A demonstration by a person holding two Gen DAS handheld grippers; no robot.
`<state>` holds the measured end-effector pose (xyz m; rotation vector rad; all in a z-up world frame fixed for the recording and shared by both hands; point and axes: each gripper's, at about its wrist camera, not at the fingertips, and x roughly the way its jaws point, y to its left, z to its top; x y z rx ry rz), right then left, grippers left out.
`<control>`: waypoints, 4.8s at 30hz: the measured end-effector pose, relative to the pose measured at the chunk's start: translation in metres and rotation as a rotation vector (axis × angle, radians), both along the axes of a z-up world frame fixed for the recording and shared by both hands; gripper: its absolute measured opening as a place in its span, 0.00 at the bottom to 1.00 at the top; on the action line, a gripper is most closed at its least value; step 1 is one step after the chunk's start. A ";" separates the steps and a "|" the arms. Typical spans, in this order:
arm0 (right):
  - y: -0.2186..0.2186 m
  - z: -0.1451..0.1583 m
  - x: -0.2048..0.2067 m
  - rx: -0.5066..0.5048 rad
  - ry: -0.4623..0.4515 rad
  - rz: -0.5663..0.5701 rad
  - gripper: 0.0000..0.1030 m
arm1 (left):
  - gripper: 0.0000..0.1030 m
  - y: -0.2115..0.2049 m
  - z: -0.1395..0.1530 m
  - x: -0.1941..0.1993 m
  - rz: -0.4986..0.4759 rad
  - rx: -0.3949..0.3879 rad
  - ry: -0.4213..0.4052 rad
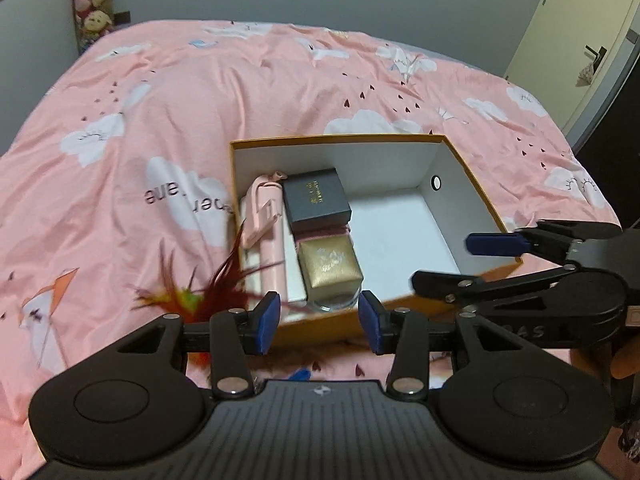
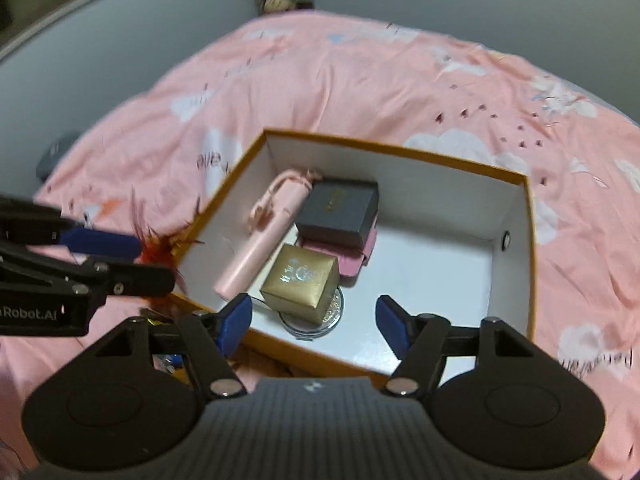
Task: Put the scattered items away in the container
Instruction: 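Withdraw both grippers from the shoebox toward the plush toys, then move the left gripper to the white bunny while the right approaches the brown dog, then grasp the crocheted white bunny with the left gripper while the right grasps the plush dog, then lift the bunny and plush dog over the shoebox with both grippers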
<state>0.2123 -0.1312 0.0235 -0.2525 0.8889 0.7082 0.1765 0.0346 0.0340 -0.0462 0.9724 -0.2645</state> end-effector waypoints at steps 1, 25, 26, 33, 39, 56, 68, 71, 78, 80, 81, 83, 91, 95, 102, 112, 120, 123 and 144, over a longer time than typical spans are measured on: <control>-0.004 0.003 -0.008 0.012 -0.015 -0.014 0.71 | 0.49 0.001 0.002 -0.009 0.005 0.013 -0.014; -0.050 -0.031 -0.163 0.256 -0.026 -0.082 0.63 | 0.54 0.019 -0.052 -0.157 0.146 0.036 -0.052; -0.048 -0.035 -0.164 0.247 -0.019 -0.074 0.62 | 0.54 0.018 -0.055 -0.158 0.142 0.042 -0.039; -0.046 -0.024 -0.178 0.260 -0.133 -0.046 0.66 | 0.69 0.022 -0.056 -0.163 0.156 0.018 -0.052; -0.041 -0.021 -0.184 0.205 -0.209 -0.068 0.80 | 0.69 0.025 -0.055 -0.162 0.174 0.026 -0.068; -0.027 -0.045 -0.172 0.191 -0.155 -0.041 0.87 | 0.64 0.034 -0.074 -0.150 0.185 -0.011 -0.021; -0.017 -0.063 -0.158 0.168 -0.058 -0.038 0.87 | 0.64 0.037 -0.089 -0.142 0.203 0.007 0.018; -0.016 -0.068 -0.154 0.163 -0.037 -0.043 0.87 | 0.64 0.038 -0.092 -0.139 0.201 0.010 0.027; -0.013 -0.081 -0.145 0.159 0.030 -0.048 0.87 | 0.64 0.039 -0.101 -0.133 0.203 0.016 0.054; -0.012 -0.084 -0.143 0.158 0.048 -0.047 0.87 | 0.64 0.039 -0.103 -0.132 0.205 0.018 0.061; -0.011 -0.086 -0.142 0.158 0.055 -0.046 0.87 | 0.64 0.039 -0.104 -0.131 0.205 0.018 0.064; -0.010 -0.089 -0.139 0.163 0.074 -0.045 0.87 | 0.64 0.039 -0.106 -0.129 0.204 0.019 0.067; -0.012 -0.102 -0.128 0.194 0.157 -0.050 0.80 | 0.65 0.037 -0.108 -0.125 0.181 0.016 0.063; -0.012 -0.105 -0.122 0.165 0.164 -0.070 0.68 | 0.70 0.032 -0.110 -0.121 0.143 0.016 0.069; -0.009 -0.116 -0.113 0.157 0.221 -0.052 0.60 | 0.74 0.034 -0.119 -0.109 0.148 -0.009 0.112; -0.011 -0.119 -0.095 0.178 0.317 -0.015 0.52 | 0.81 0.030 -0.125 -0.099 0.118 -0.031 0.166; -0.019 -0.121 -0.088 0.188 0.356 -0.016 0.51 | 0.80 0.020 -0.143 -0.079 0.136 0.039 0.206; -0.016 -0.120 -0.093 0.175 0.336 0.002 0.53 | 0.74 0.028 -0.139 -0.083 0.151 0.011 0.195; 0.017 -0.135 -0.099 0.128 0.364 0.090 0.41 | 0.65 0.038 -0.097 -0.109 0.160 0.046 0.082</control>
